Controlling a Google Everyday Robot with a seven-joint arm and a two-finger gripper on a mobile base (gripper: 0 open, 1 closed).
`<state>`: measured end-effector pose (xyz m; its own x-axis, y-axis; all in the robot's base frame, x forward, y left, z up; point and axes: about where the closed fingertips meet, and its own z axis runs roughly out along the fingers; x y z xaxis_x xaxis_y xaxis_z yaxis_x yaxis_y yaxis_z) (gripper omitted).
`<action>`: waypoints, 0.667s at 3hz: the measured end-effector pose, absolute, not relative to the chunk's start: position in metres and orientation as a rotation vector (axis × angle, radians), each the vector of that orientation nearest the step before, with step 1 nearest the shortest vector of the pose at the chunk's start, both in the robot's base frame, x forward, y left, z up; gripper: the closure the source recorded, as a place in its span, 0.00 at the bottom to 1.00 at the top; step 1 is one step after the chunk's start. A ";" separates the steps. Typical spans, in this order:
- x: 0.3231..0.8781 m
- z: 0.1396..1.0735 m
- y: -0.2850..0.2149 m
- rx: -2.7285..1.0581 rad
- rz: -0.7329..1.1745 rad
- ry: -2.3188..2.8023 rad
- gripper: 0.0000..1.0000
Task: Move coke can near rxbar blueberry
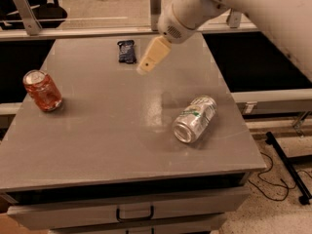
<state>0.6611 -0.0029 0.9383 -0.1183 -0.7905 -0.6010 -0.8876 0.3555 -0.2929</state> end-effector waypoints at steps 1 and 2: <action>0.689 0.926 0.034 -1.436 0.226 1.911 0.00; 0.692 0.924 0.039 -1.438 0.233 1.909 0.00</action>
Offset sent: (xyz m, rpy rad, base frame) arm 0.0259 0.0335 -0.0110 0.0403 0.0039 0.0048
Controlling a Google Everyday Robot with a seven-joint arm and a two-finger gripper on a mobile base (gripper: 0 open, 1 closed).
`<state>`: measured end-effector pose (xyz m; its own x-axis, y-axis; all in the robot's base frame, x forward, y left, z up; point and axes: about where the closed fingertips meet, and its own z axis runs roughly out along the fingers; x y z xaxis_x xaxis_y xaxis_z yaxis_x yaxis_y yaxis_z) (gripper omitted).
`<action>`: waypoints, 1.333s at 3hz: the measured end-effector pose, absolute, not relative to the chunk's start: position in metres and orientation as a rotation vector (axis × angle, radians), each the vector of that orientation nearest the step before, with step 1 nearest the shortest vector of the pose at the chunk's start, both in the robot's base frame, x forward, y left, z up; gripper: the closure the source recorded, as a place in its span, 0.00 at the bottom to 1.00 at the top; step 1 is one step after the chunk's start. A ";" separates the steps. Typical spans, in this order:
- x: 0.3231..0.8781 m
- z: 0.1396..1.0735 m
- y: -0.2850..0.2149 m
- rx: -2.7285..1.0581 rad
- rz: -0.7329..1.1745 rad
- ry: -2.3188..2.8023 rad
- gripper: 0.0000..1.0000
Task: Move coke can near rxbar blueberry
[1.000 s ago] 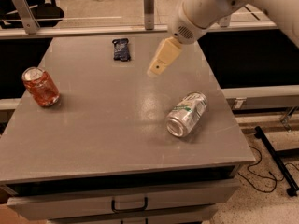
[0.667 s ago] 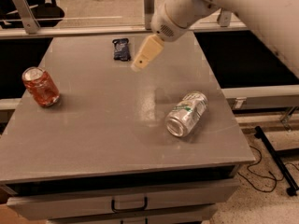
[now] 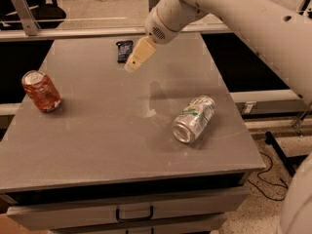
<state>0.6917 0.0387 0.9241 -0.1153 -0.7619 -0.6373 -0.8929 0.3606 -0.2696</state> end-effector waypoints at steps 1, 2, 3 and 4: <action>0.688 0.921 0.044 -1.485 0.318 1.851 0.00; 0.663 0.909 0.077 -1.614 0.525 1.699 0.00; 0.643 0.906 0.116 -1.695 0.695 1.529 0.00; 0.630 0.908 0.161 -1.731 0.818 1.365 0.00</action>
Offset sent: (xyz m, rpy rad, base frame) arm -0.0658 0.0730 -0.0211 0.2491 0.0954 0.5259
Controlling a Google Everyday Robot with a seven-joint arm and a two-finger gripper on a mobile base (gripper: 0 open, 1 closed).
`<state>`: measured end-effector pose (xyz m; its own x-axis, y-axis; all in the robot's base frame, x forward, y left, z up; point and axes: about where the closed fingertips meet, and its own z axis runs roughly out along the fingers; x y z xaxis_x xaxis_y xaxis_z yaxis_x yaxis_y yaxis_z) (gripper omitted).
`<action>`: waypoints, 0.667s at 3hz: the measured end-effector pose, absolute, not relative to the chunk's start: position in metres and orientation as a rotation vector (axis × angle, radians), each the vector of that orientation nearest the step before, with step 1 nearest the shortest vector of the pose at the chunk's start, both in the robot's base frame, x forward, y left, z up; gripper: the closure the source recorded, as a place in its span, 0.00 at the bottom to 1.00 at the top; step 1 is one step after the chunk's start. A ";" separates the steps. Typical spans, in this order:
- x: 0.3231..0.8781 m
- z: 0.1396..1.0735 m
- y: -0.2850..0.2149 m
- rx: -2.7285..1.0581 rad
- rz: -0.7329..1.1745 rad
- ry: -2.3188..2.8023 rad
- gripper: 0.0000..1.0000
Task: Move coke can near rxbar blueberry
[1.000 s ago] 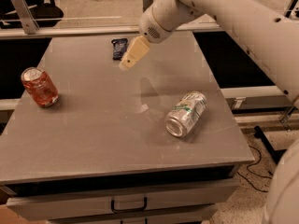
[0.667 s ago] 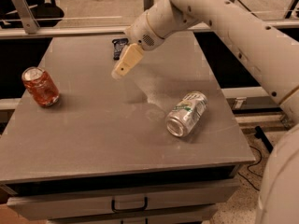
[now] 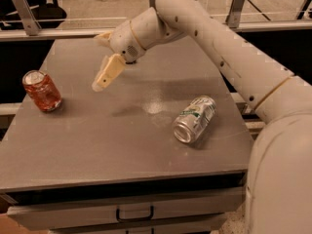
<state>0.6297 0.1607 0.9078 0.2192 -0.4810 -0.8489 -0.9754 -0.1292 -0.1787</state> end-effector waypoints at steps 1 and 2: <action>0.624 0.899 0.197 -1.731 0.888 1.289 0.00; 0.617 0.887 0.225 -1.718 0.927 1.283 0.00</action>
Offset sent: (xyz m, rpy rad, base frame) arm -0.0181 0.0920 -0.0358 0.1017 0.0584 0.0672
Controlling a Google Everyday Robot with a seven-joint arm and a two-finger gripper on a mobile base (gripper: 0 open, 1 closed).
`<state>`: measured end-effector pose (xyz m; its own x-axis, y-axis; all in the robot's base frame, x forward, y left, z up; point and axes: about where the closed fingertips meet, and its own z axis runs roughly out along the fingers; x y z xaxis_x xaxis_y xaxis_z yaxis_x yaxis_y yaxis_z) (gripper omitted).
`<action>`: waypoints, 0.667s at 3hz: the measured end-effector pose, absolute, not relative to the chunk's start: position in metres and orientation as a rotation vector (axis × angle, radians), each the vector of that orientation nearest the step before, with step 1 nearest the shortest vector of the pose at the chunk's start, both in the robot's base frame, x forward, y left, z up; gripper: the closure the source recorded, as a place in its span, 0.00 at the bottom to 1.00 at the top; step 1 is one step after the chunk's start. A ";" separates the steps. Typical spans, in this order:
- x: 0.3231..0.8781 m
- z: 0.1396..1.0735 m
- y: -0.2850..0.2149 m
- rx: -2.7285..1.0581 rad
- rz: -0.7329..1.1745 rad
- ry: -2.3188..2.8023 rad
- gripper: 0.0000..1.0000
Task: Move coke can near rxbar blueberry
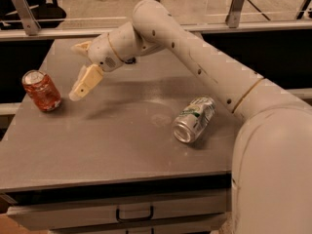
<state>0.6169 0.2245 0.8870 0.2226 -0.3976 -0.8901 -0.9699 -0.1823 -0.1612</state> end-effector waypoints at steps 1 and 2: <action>0.601 0.880 0.247 -1.690 0.973 1.306 0.00; 0.585 0.875 0.271 -1.674 1.026 1.319 0.00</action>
Offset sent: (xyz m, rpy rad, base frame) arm -0.0467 0.0690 -0.0155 0.0444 0.1342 -0.0006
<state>0.5850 0.2712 0.8752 0.1447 -0.3721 -0.9168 -0.9802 -0.1805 -0.0815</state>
